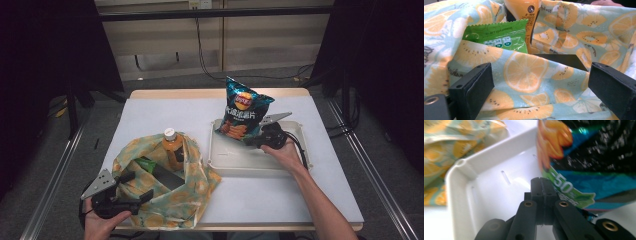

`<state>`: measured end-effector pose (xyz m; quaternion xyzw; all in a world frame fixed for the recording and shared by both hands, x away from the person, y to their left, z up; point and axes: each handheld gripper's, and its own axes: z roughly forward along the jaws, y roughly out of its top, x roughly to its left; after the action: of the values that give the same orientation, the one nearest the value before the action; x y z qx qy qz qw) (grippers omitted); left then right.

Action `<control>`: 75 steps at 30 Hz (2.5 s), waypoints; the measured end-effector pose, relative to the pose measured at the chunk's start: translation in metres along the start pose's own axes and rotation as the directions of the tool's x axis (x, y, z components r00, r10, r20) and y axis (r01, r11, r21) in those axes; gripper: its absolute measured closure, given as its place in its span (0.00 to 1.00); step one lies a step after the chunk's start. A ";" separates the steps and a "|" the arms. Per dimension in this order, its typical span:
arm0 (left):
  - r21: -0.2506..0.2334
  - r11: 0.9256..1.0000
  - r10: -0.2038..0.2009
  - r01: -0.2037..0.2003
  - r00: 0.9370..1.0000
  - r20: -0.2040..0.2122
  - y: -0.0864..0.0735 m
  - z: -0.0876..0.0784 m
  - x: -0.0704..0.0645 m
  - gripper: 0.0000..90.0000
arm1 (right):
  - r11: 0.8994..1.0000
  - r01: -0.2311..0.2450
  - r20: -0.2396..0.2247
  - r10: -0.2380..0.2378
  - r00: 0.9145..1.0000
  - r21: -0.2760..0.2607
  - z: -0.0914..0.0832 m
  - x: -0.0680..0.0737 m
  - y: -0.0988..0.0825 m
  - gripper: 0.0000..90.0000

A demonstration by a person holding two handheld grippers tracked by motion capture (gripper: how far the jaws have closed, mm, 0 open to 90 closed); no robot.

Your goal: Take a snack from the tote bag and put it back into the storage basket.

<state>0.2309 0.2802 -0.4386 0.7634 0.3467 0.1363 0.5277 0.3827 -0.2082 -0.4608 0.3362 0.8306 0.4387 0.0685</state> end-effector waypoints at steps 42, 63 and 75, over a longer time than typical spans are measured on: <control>-0.006 1.000 0.029 -0.029 0.999 -0.020 0.000 -0.002 -0.003 0.21 | 0.994 0.036 -0.011 -0.038 0.999 -0.106 -0.022 0.046 0.010 0.60; -0.013 1.000 0.008 -0.009 1.000 -0.027 -0.002 -0.002 0.003 0.20 | 0.963 0.106 -0.158 -0.148 0.976 -0.247 -0.004 0.131 0.032 0.54; -0.008 1.000 0.011 -0.012 0.999 -0.030 -0.002 -0.001 0.002 0.19 | 0.941 0.116 -0.209 -0.189 0.959 -0.318 0.007 0.152 0.055 0.49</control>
<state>0.2308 0.2830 -0.4401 0.7611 0.3496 0.1522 0.5247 0.2969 -0.0881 -0.3953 0.2014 0.7794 0.5909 0.0537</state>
